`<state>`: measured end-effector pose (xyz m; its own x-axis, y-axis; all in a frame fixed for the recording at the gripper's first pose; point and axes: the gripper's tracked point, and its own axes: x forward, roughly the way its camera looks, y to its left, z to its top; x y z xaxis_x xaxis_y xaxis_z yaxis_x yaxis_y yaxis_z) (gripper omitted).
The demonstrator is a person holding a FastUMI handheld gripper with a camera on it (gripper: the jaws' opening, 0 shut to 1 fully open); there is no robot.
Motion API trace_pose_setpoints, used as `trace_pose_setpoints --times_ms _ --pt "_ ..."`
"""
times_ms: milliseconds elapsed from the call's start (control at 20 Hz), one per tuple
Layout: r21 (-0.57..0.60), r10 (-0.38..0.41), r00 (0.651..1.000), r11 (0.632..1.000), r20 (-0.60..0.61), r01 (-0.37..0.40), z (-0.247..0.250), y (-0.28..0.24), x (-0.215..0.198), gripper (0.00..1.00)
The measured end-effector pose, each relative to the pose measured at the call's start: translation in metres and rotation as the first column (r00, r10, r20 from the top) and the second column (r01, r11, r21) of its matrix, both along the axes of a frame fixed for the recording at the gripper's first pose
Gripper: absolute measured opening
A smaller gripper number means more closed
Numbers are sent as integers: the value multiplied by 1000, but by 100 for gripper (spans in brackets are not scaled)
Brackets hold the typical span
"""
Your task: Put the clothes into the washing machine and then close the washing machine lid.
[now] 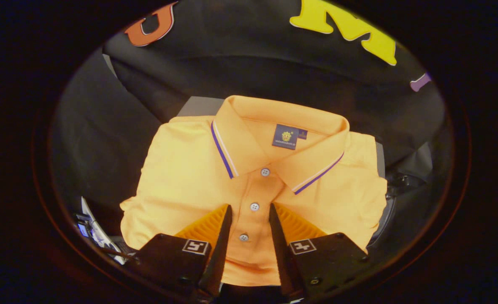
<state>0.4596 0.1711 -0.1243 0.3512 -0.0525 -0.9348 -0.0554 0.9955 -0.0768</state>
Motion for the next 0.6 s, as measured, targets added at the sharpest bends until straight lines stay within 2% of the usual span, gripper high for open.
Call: trace_pose_setpoints --times_ms 150,200,250,450,600 --pt "2 22 1000 1000 7 -22 -3 8 -2 38" --pt "7 13 1000 1000 6 -13 -3 8 -2 28" --pt "7 12 1000 1000 5 -12 -3 8 -2 22" --pt "23 0 1000 1000 -9 0 -2 8 -6 8" --pt "38 22 1000 999 -16 -21 1 8 -6 6"
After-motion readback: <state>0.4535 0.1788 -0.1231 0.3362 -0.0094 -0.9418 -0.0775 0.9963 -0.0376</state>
